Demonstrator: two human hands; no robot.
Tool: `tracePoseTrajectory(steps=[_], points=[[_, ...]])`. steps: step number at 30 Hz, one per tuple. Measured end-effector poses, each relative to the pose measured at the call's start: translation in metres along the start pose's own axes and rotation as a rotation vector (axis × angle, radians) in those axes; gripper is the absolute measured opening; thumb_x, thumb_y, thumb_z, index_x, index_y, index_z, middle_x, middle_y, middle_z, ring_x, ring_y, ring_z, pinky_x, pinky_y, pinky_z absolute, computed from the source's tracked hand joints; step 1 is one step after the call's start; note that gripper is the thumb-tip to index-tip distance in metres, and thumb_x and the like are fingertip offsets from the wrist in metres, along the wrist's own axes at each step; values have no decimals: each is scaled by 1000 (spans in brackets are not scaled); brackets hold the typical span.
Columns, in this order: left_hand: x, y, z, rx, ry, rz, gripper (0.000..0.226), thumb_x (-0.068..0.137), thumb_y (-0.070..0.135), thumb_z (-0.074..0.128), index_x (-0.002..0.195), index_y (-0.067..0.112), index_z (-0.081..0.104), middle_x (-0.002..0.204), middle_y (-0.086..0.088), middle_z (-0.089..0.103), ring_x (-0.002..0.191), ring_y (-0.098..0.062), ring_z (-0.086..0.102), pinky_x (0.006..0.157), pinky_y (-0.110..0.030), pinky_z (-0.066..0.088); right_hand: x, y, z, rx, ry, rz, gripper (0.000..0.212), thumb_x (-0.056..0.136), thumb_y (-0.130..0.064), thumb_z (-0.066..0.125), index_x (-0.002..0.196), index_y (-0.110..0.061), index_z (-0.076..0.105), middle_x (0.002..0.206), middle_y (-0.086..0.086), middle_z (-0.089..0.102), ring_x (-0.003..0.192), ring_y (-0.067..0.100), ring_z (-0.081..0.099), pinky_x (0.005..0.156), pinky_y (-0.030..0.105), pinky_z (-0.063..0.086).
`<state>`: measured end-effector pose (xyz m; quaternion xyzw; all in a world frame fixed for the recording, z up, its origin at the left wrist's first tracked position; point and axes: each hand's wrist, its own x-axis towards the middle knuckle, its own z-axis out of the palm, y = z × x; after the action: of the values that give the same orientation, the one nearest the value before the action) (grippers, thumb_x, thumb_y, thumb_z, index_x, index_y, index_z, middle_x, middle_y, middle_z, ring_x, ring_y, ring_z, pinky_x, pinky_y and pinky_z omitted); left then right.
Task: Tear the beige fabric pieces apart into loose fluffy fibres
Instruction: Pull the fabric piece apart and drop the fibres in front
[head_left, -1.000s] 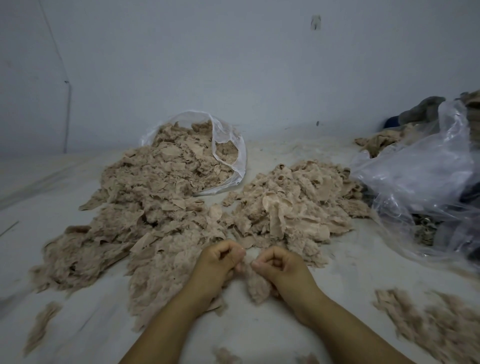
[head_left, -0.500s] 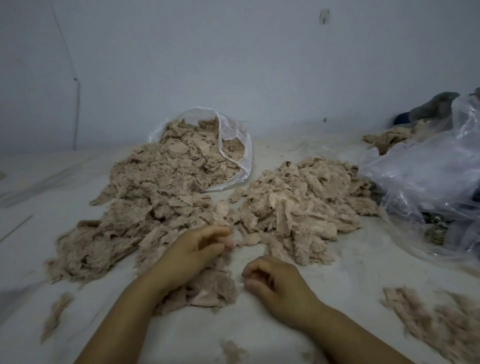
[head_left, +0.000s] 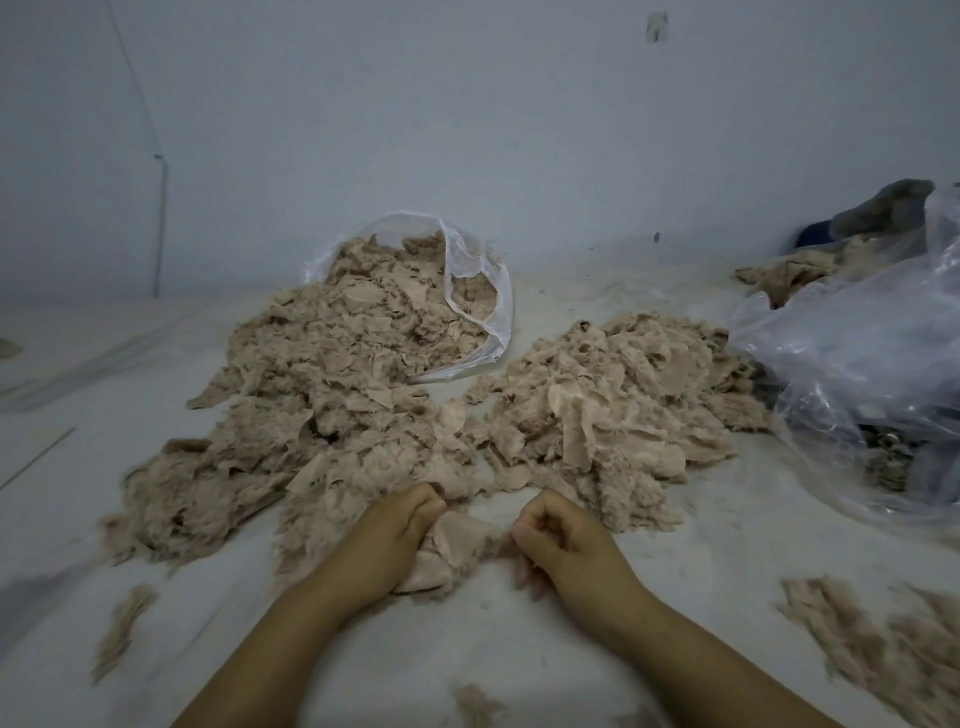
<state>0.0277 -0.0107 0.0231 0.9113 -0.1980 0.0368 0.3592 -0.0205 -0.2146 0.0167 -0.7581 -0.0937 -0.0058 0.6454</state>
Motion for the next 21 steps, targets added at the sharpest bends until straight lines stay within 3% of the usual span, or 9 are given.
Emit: tracePoseTrajectory(steps=[4,6,8,12,14,16,18,21], points=[[1,14,6,0,55,61,25,99,22,43,76,16,50,67,6,52,62,-3,46,61,-22,35,1,-2,11,72,-39,58,20,84,-20,71,96,-14,56,76,-1,65,57,16,61,49,25,49],[0,17,10,39,24,99,25,99,25,43,75,22,46,62,9,49,59,0,46,58,-20,34,2,-2,10,36,-12,36,8,86,-10,68,86,-12,60,63,1,62,48,12,58,46,24,47],[0,14,11,138,27,100,24,100,26,40,78,19,43,59,9,45,56,-1,44,55,-23,31,3,-1,4,30,58,10,12,89,-3,62,78,-8,60,50,1,57,43,11,53,46,23,45],[1,4,-2,156,84,40,28,100,23,39,73,21,39,63,4,46,64,-17,47,65,-34,38,3,1,-7,77,119,26,13,91,-2,59,80,-9,59,49,-1,56,45,9,50,45,21,42],[-1,10,-6,168,57,76,31,100,30,40,73,19,50,69,3,54,68,-14,50,71,-31,41,2,2,-5,65,100,6,11,91,-3,60,81,-8,60,51,-2,57,46,8,52,46,21,43],[-3,22,-4,104,8,84,45,94,50,40,72,16,59,70,6,58,66,-8,52,68,-26,42,1,2,-1,20,94,-53,11,90,-5,61,81,-11,61,53,-1,60,50,10,55,49,22,46],[-3,33,0,-31,-31,0,60,82,66,45,66,10,58,61,3,53,55,-7,45,56,-22,37,-1,0,2,-63,114,-130,13,89,-8,64,79,-16,62,58,-2,63,54,9,58,54,21,47],[4,44,4,-282,-73,-91,38,86,40,62,67,7,64,59,-5,60,56,-10,51,56,-22,41,-4,-1,3,-175,120,-213,11,86,-12,68,79,-19,64,72,-3,66,63,10,60,62,18,48]])
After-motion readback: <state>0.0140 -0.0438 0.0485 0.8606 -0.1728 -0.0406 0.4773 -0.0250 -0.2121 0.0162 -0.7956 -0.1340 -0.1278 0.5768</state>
